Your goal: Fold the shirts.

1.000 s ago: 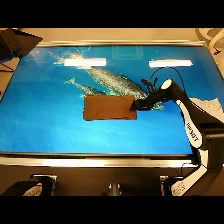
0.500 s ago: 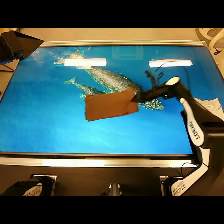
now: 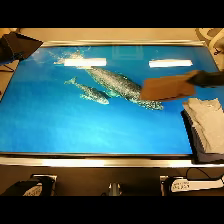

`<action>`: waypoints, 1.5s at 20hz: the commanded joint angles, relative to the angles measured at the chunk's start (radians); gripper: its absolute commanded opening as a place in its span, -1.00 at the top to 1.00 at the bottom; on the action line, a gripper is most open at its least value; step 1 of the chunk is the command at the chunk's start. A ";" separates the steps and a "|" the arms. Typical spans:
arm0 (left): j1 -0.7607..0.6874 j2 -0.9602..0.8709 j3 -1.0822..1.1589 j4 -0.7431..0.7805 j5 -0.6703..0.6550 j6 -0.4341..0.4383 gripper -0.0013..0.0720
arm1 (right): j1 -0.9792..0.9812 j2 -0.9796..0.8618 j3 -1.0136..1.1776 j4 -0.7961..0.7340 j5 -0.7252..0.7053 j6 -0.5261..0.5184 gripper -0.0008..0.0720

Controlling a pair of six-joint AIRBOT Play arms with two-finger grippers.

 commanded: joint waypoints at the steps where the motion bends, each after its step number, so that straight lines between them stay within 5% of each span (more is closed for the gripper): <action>1: 0.000 -0.001 0.000 0.006 0.000 0.008 0.90 | -0.199 0.078 0.016 -0.052 0.052 0.066 0.91; 12: 0.000 0.000 0.000 0.006 0.000 0.027 0.90 | -0.451 0.223 0.016 -0.070 -0.002 0.250 0.91; 21: -0.079 -0.001 0.000 0.006 0.005 0.061 0.90 | -0.462 0.272 -0.047 -0.552 0.390 0.187 0.91; 30: -0.081 0.000 0.000 0.005 0.008 0.049 0.90 | -0.462 0.369 -0.446 -0.676 0.261 0.135 0.91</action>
